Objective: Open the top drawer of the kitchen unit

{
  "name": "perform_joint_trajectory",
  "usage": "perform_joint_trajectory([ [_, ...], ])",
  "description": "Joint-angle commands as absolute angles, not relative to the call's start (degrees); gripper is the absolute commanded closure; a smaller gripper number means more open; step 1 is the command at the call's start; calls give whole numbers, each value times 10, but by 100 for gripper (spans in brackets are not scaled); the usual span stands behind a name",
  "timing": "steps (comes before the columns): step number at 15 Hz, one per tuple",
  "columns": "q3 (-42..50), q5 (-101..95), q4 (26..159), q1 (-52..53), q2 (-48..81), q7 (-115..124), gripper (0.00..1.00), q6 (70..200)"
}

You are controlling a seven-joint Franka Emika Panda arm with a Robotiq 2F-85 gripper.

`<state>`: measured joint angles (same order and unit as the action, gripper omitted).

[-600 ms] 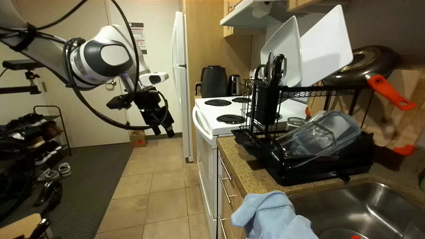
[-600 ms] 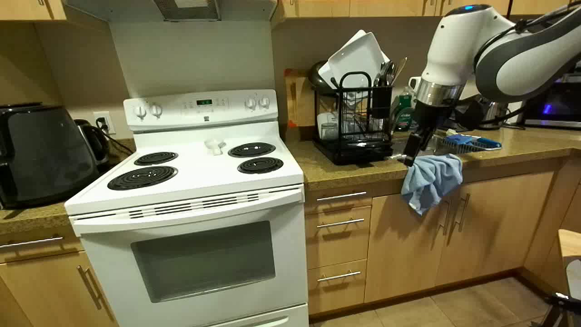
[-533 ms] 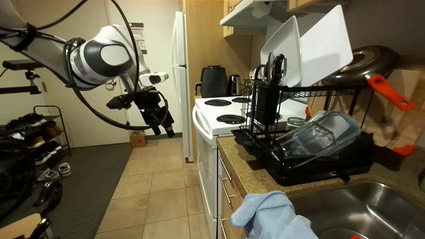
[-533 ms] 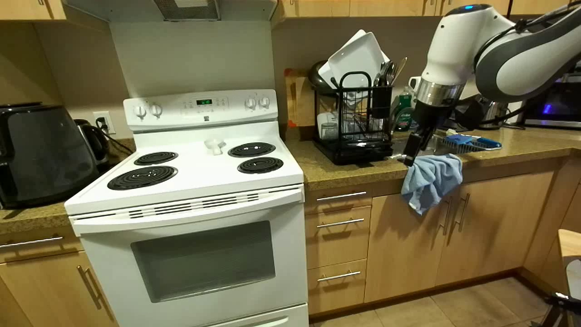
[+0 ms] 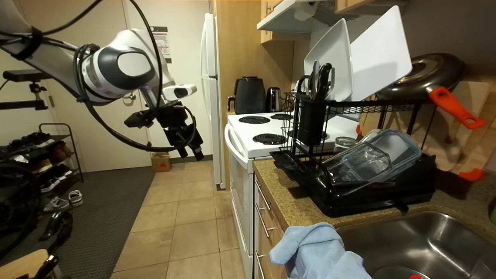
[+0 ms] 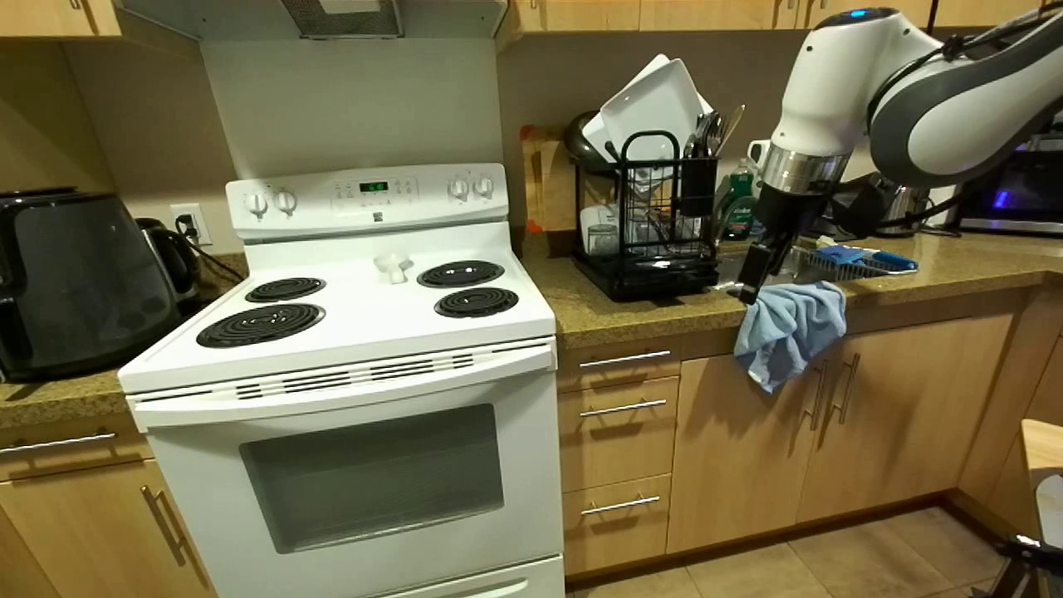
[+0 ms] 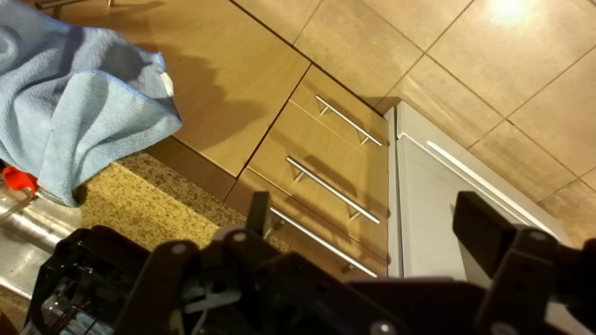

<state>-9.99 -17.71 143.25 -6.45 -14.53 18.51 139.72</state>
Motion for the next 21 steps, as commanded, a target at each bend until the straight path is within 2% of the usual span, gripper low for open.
perform_joint_trajectory([
  [1, -86, -181, 1432, -50, -145, 188, 0, 1395],
  [13, -90, -178, 1436, -28, -117, 185, 0, 1404],
  [21, -115, -309, 1412, 3, -38, 260, 0, 1432],
])
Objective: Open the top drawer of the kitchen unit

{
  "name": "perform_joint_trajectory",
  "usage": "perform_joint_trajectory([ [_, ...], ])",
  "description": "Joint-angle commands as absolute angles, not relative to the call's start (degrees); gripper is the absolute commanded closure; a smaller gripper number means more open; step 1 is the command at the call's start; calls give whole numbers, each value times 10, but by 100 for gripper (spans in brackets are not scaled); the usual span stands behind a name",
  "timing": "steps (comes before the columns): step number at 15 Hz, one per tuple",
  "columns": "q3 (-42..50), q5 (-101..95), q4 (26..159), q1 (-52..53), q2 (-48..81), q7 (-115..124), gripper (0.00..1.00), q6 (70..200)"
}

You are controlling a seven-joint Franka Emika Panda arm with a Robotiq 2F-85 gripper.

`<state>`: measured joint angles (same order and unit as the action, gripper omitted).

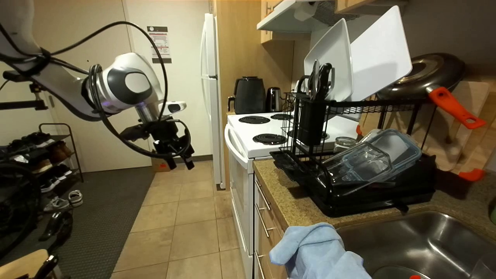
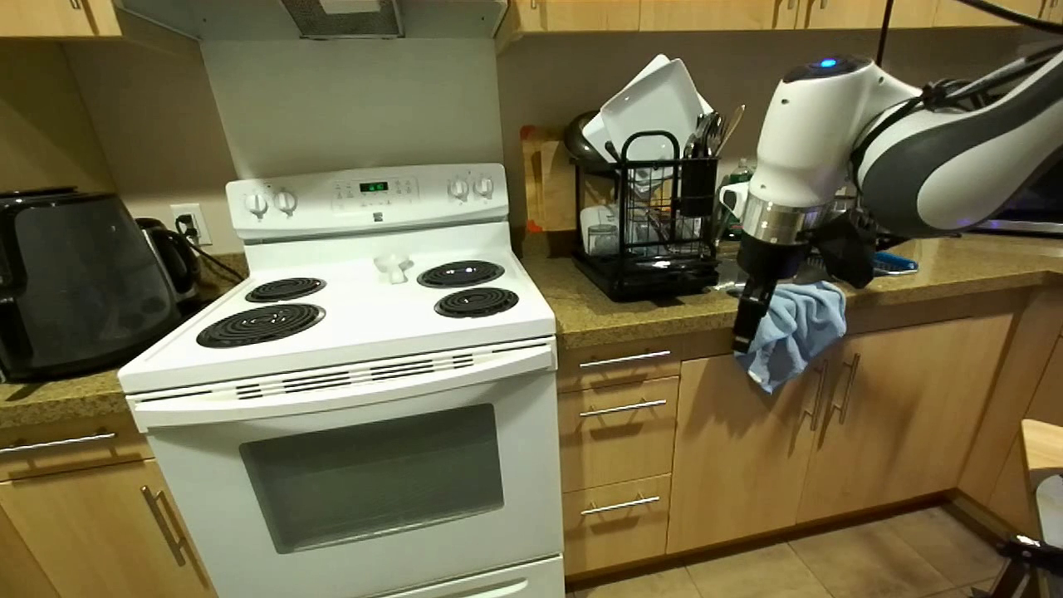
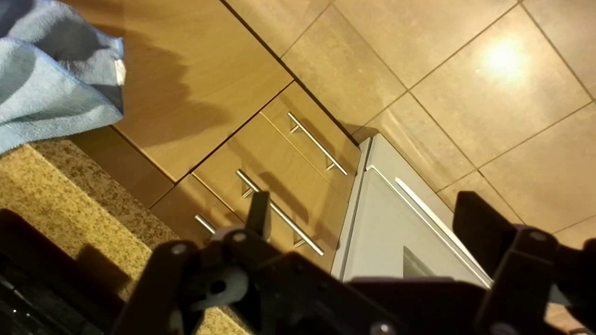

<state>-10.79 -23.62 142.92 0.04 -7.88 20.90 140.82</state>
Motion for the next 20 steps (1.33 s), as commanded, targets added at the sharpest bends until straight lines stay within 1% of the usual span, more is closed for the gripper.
perform_joint_trajectory([
  [1, -117, -346, 1402, 6, -18, 282, 0, 1432],
  [9, -66, -622, 1278, 75, 152, 456, 0, 1407],
  [14, -37, -709, 1183, 109, 247, 509, 0, 1387],
  [20, -19, -809, 1104, 124, 326, 525, 0, 1346],
])
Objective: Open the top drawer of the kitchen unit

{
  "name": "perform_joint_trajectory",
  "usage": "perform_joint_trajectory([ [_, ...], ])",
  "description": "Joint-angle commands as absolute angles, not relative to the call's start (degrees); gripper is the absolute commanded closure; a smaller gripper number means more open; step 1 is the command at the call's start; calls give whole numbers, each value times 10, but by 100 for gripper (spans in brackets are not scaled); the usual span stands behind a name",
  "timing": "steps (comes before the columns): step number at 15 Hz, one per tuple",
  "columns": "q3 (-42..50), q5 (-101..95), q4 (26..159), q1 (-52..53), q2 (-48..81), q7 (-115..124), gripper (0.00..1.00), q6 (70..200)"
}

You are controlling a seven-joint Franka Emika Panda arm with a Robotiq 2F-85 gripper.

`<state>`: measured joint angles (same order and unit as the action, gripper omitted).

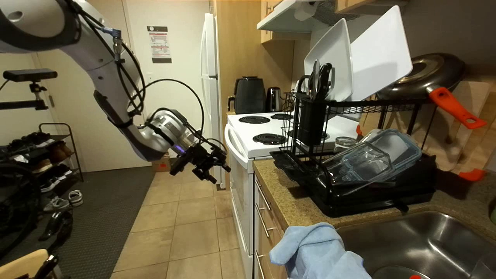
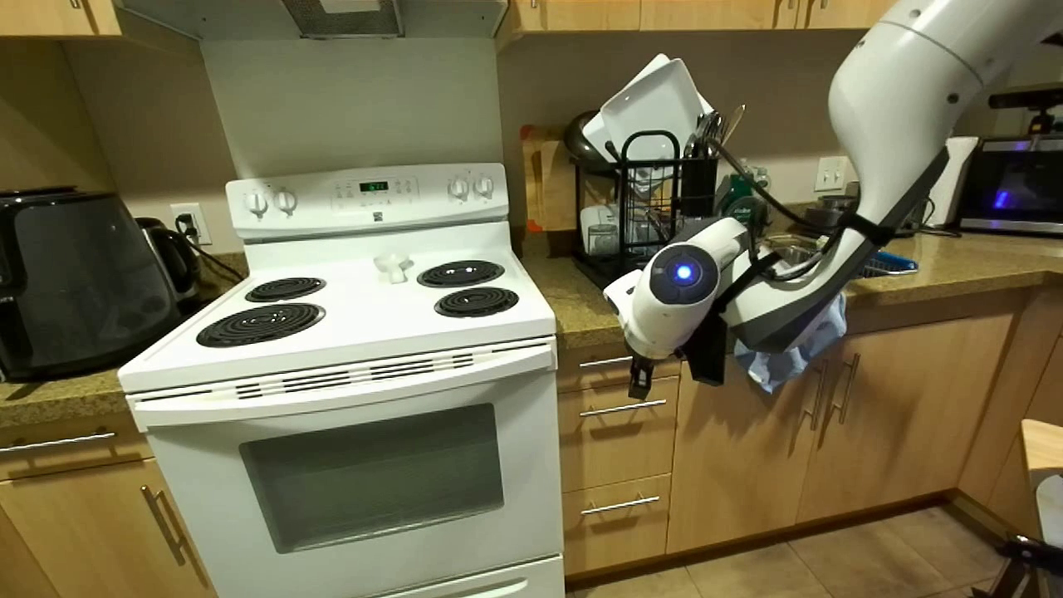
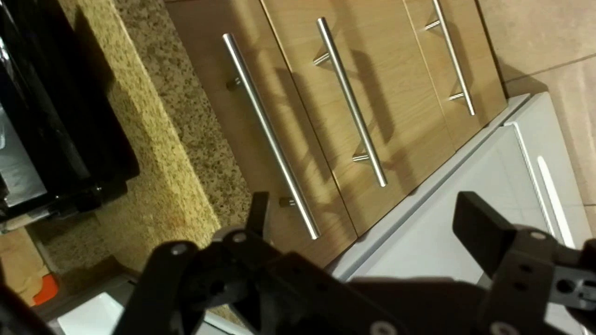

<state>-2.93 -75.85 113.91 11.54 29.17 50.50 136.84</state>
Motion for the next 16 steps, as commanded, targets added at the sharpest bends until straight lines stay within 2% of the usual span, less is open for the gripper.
perform_joint_trajectory([
  [1, -19, -827, 1093, 125, 338, 531, 0, 1340],
  [16, -30, -1046, 1025, 114, 483, 671, 0, 1220],
])
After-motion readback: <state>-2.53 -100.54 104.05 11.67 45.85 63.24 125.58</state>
